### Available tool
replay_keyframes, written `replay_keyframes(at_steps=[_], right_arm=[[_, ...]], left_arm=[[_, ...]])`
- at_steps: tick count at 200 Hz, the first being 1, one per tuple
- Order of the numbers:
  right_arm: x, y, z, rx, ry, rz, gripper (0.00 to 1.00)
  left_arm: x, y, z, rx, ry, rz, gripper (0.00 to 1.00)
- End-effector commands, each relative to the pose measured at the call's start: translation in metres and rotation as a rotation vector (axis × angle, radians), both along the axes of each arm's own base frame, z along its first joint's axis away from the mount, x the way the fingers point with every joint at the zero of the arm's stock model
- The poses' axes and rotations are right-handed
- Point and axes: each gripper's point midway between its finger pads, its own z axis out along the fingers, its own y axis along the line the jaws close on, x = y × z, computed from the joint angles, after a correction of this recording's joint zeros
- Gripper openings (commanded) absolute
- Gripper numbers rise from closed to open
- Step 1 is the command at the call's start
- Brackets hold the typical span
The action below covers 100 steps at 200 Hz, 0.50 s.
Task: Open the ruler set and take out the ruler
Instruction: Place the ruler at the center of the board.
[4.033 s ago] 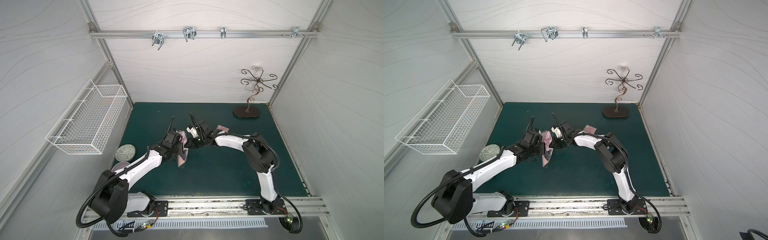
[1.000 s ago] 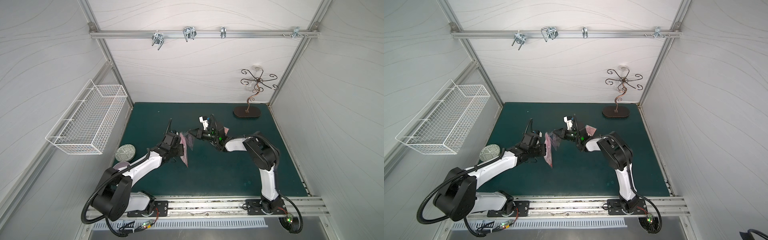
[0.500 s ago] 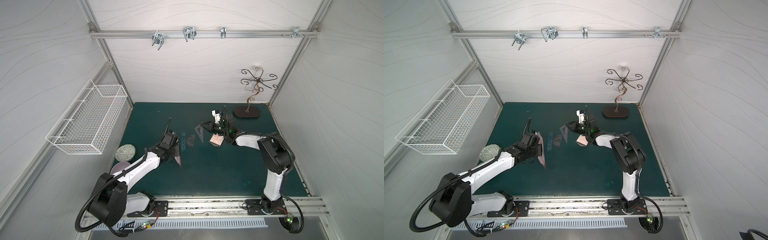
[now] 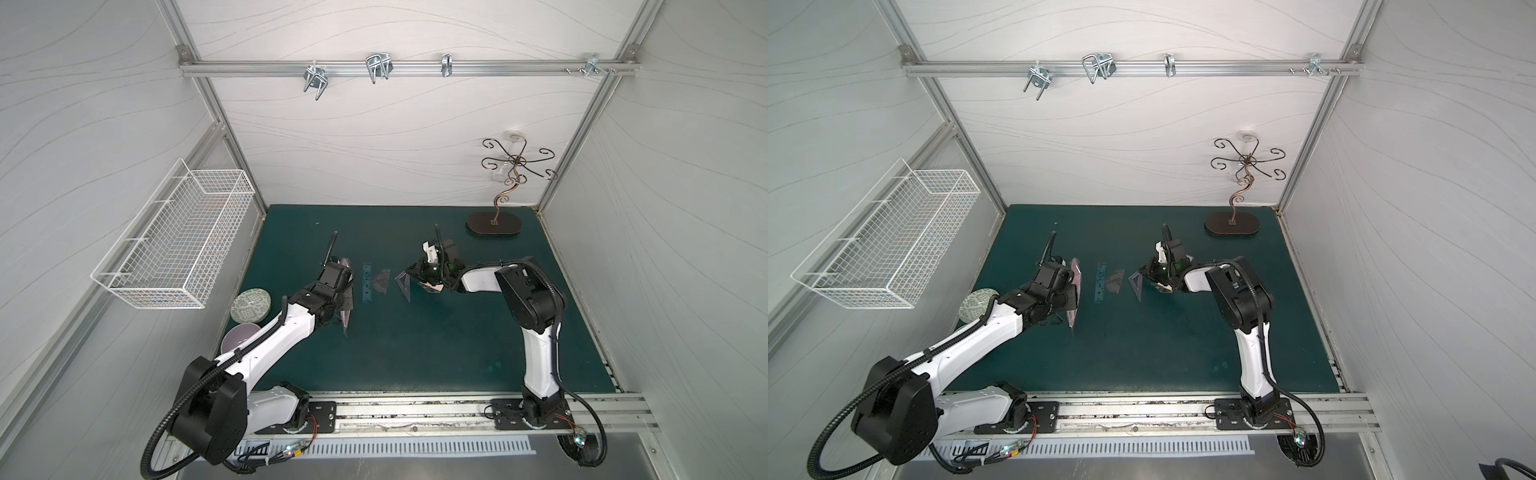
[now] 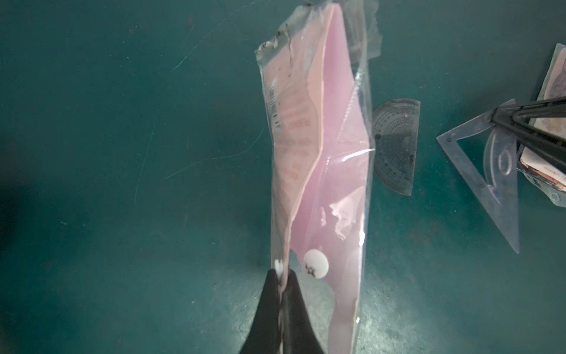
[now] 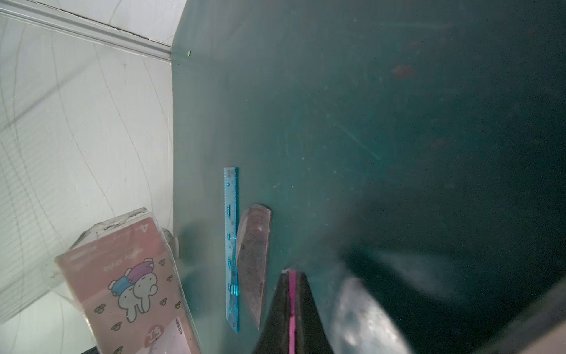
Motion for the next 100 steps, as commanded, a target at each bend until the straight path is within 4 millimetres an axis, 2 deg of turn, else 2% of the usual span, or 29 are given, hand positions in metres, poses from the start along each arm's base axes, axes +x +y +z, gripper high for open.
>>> replay_keyframes(at_steps=[1,13,35,50,61,91,96,100], right_arm=[[0.001,0.003,-0.019,-0.049,0.013,-0.045,0.0],[0.002,0.005,-0.026,-0.037,0.028,-0.054,0.0],[0.001,-0.005,-0.034,-0.056,0.035,-0.102,0.0],[0.001,-0.013,-0.034,-0.075,0.027,-0.137,0.0],[0.001,-0.016,-0.033,-0.077,0.017,-0.147,0.04],[-0.003,-0.014,-0.027,-0.073,0.021,-0.121,0.34],[-0.004,-0.016,-0.023,-0.074,0.006,-0.128,0.47],[-0.004,-0.018,-0.02,-0.08,-0.003,-0.137,0.51]], left_arm=[[0.011,0.0,0.017,-0.002,-0.054,0.01,0.0],[0.011,-0.001,0.018,-0.006,-0.057,0.005,0.0],[0.01,0.0,0.018,-0.003,-0.055,0.004,0.0],[0.009,0.0,0.018,-0.006,-0.058,0.004,0.0],[0.01,-0.001,0.018,-0.011,-0.061,0.0,0.0],[0.011,-0.004,0.019,-0.015,-0.059,-0.007,0.0],[0.011,-0.004,0.02,-0.014,-0.06,-0.008,0.0],[0.011,-0.004,0.019,-0.01,-0.058,-0.007,0.0]])
